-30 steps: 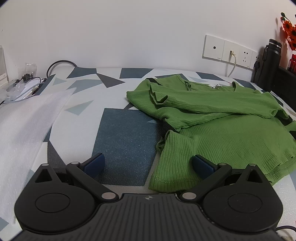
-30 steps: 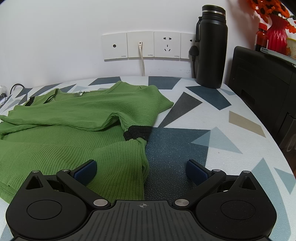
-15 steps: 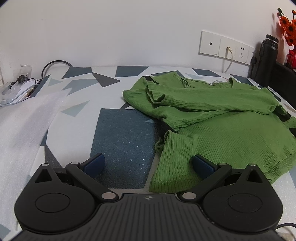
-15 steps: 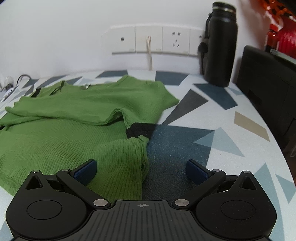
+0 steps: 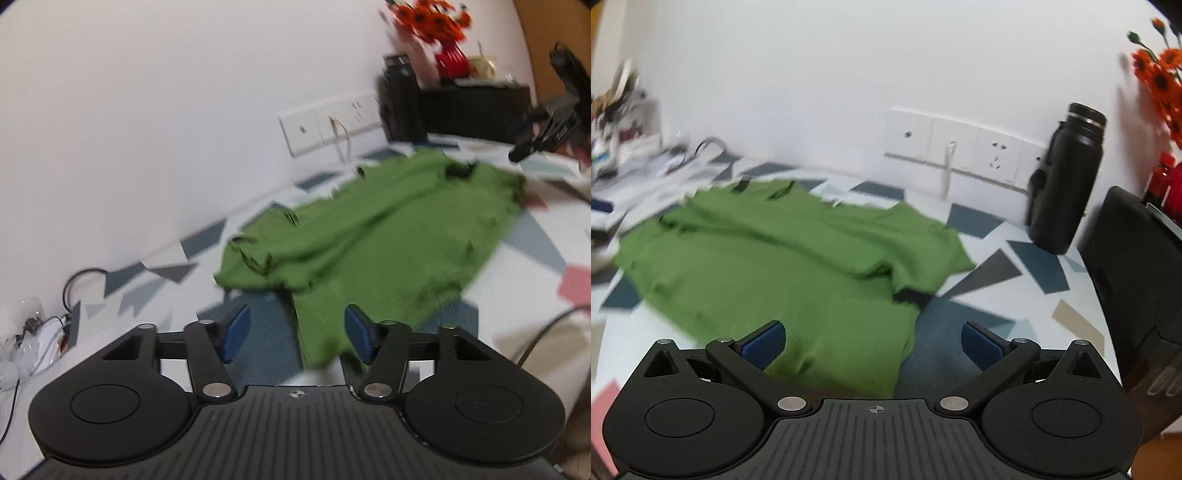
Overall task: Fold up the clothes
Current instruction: 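Move both grippers to the sweater edge and grasp it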
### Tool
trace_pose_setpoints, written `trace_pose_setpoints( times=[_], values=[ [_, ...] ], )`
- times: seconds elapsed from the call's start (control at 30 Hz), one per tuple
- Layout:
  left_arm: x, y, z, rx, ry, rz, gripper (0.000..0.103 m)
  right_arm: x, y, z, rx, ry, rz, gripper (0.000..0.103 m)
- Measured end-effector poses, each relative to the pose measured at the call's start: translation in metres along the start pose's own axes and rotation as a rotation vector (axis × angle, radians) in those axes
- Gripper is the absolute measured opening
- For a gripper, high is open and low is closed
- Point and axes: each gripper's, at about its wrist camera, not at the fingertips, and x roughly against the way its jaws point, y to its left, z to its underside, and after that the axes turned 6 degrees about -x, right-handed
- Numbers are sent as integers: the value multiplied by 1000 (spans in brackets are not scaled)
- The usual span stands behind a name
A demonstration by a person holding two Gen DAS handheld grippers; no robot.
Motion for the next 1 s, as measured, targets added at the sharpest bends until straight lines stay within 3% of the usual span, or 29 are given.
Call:
trace_pose_setpoints(
  times=[0.07, 0.33, 0.53, 0.6, 0.67, 0.73, 0.9, 1.0],
  values=[
    [-6, -1, 7, -2, 22, 18, 47, 2, 4, 9, 9, 13, -4, 101],
    [-21, -4, 21, -45, 70, 23, 47, -4, -2, 22, -59, 35, -3, 101],
    [-33, -6, 16, -20, 34, -22, 47, -14, -8, 25, -115, 31, -2, 100],
    [-36, -8, 15, -21, 21, -22, 45, -14, -9, 27, -115, 31, 1, 94],
    [-36, -9, 13, -8, 20, 8, 27, -14, -8, 29, -104, 33, 3, 88],
    [-35, -7, 13, 23, 17, 37, 16, -13, -9, 30, -92, 33, 3, 83],
    [-25, -6, 13, 63, -23, 19, 9, -12, -9, 33, -62, 34, 3, 67],
    [-20, -1, 12, 116, -45, 24, 8, -11, -8, 36, -29, 34, 6, 63]
  ],
)
